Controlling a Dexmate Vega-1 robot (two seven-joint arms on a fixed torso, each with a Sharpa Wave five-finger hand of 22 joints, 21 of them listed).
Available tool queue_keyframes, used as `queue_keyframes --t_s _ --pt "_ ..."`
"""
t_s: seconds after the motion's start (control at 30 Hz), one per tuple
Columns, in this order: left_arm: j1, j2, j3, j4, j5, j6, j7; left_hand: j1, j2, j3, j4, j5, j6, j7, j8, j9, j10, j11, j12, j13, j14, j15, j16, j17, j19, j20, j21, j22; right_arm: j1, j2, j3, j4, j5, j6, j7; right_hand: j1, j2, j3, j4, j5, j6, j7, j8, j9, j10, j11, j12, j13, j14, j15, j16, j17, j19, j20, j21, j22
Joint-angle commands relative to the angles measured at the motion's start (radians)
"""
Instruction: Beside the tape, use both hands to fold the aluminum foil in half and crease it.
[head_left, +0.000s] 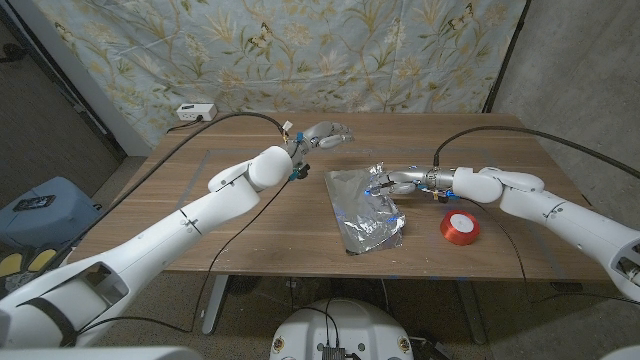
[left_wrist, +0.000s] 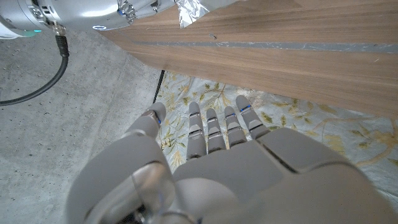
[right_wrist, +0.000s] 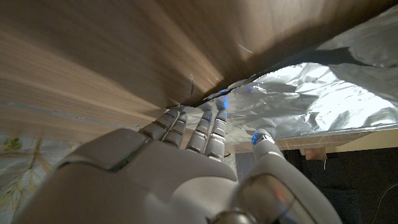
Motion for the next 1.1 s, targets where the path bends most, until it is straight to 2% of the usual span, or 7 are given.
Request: queue_keyframes --t_s 0.03,0.27,0.3,0.67,0.83,1.1 --pt "0.008 0.063 -0.017 -0.012 0.011 -0.054 -0.07 0.0 -0.011 0.006 -0.002 -0.001 0.018 -0.002 0.004 0.002 0.018 -0.013 0.009 0.002 0.023 -0.008 0.01 0.002 0.014 0.001 -0.003 0.002 0.016 0.002 -0.016 0.019 -0.001 -0.02 0.0 -0.002 0.001 0.002 -0.004 0.0 0.001 0.002 0.001 0.004 0.003 0.001 0.006 0.003 0.01 -0.064 0.005 0.003 0.009 -0.05 0.005 0.004" --pt "0.024 0.106 -0.036 -0.027 0.02 -0.053 -0.098 -0.003 -0.011 0.008 0.0 0.0 0.033 -0.007 0.006 0.002 0.03 -0.019 0.013 0.004 0.035 -0.016 0.012 0.003 0.018 0.001 -0.006 0.003 0.02 0.001 -0.019 0.013 -0.002 -0.032 0.004 -0.002 0.002 0.002 -0.005 0.0 0.001 0.001 0.001 0.004 0.003 0.001 0.006 0.003 0.01 -0.064 0.004 0.003 0.009 -0.05 0.004 0.004" --pt "0.025 0.111 -0.039 -0.024 0.017 -0.061 -0.103 -0.003 -0.012 0.009 -0.001 0.0 0.034 -0.009 0.005 0.002 0.031 -0.012 0.013 0.005 0.038 -0.017 0.011 0.002 0.019 0.0 -0.007 0.003 0.02 0.001 -0.019 0.012 -0.001 -0.035 0.005 -0.003 0.001 0.002 -0.005 0.0 0.001 0.002 0.001 0.004 0.003 0.0 0.005 0.003 0.01 -0.062 0.004 0.003 0.009 -0.05 0.004 0.004" --pt "0.027 0.147 -0.049 -0.018 0.028 -0.093 -0.153 -0.007 -0.011 0.011 0.002 0.001 0.046 -0.009 0.005 0.003 0.034 -0.018 0.013 0.008 0.042 -0.019 0.009 0.003 0.021 -0.001 -0.012 0.003 0.021 -0.002 -0.021 -0.002 0.0 -0.056 0.015 -0.004 0.002 0.002 -0.007 0.0 0.002 0.001 0.001 0.004 0.003 0.002 0.005 0.003 0.01 -0.063 0.004 0.003 0.009 -0.049 0.004 0.004" --pt "0.023 0.154 -0.046 -0.01 0.046 -0.108 -0.17 -0.009 -0.012 0.012 0.003 0.0 0.052 -0.012 0.004 0.003 0.044 -0.03 0.016 0.01 0.05 -0.026 0.01 0.004 0.023 0.0 -0.015 0.003 0.023 -0.001 -0.022 -0.003 0.001 -0.06 0.016 -0.004 0.002 0.003 -0.007 0.0 0.002 0.001 0.001 0.004 0.003 0.001 0.005 0.003 0.011 -0.062 0.004 0.003 0.009 -0.048 0.004 0.004" --pt "0.022 0.155 -0.032 0.022 0.088 -0.153 -0.178 -0.02 -0.011 0.01 0.01 -0.001 0.041 -0.018 -0.004 0.004 0.04 -0.031 0.013 0.012 0.057 -0.031 0.011 0.006 0.026 -0.003 -0.018 0.003 0.027 0.003 -0.027 0.007 0.006 -0.057 0.019 -0.004 0.003 0.003 -0.008 -0.001 0.003 0.001 0.001 0.004 0.002 -0.001 0.005 0.003 0.011 -0.064 0.004 0.003 0.01 -0.048 0.004 0.004"
